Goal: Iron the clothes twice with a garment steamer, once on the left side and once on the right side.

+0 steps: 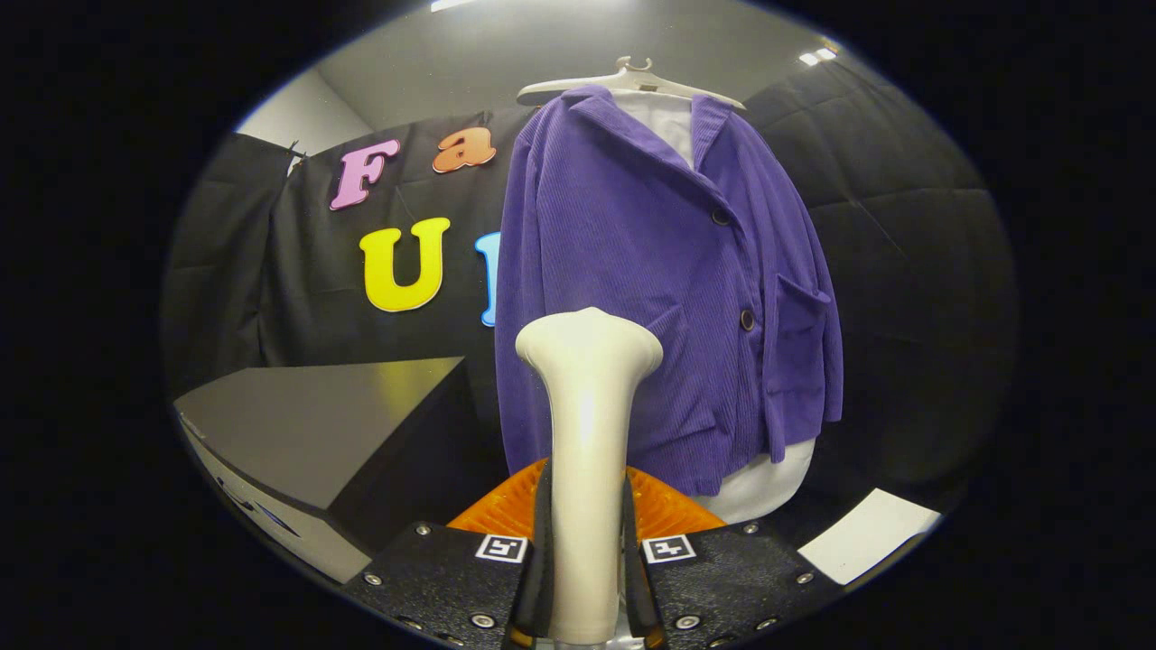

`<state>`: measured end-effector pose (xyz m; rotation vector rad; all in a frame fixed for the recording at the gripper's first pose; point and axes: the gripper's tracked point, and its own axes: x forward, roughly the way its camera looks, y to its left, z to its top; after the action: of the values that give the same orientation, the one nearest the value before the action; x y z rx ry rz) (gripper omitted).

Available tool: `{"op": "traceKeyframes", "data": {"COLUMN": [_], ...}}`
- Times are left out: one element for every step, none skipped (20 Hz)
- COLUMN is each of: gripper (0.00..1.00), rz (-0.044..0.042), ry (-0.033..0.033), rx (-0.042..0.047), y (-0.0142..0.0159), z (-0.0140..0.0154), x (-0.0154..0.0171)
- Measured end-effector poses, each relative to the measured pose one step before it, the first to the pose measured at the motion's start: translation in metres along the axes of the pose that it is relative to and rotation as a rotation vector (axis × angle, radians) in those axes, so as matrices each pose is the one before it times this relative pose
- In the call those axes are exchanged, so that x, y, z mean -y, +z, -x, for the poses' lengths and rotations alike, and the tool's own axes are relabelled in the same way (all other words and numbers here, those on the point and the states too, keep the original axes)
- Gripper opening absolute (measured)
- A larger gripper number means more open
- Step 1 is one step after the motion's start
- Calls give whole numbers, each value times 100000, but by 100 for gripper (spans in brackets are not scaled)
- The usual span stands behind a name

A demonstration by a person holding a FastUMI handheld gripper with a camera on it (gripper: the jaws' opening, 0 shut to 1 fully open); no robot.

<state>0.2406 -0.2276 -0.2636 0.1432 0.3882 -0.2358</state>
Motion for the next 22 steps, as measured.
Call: {"op": "traceKeyframes", "data": {"gripper": [32,32,32,32,32,32,32,32,32,32,32,32,32,32,32,32,32,32,32,32,32,32], "rz": [116,-140,-435,-480,-537,-341,135,343,448,124,77,349,402,628,747,918,968,610,369,266,-277,-954], "ry": [-269,-160,-251,-309,-235,-280,-127,59,279,274,286,332,242,428,361,131,236,-14,-379,-426,-327,-282], "rx": [-2105,-2121,-1960,-1771,-1732,-1512,-1944,-2093,-1796,-1416,-895,-209,608,1898,2135,2629,2991,3186,3084,3923,3825,3281], "y": [-1212,-1136,-1117,-975,-907,-924,-998,-1075,-849,-737,-518,-249,233,618,599,1157,1108,1457,1592,1898,2006,2088], "z": [25,72,100,25,-17,-98,-24,12,145,147,329,366,451,572,637,723,670,814,655,827,706,570], "x": [146,245,163,307,209,122,86,61,-72,18,-61,-73,-169,-142,-174,-212,-189,-47,42,36,31,5]}}
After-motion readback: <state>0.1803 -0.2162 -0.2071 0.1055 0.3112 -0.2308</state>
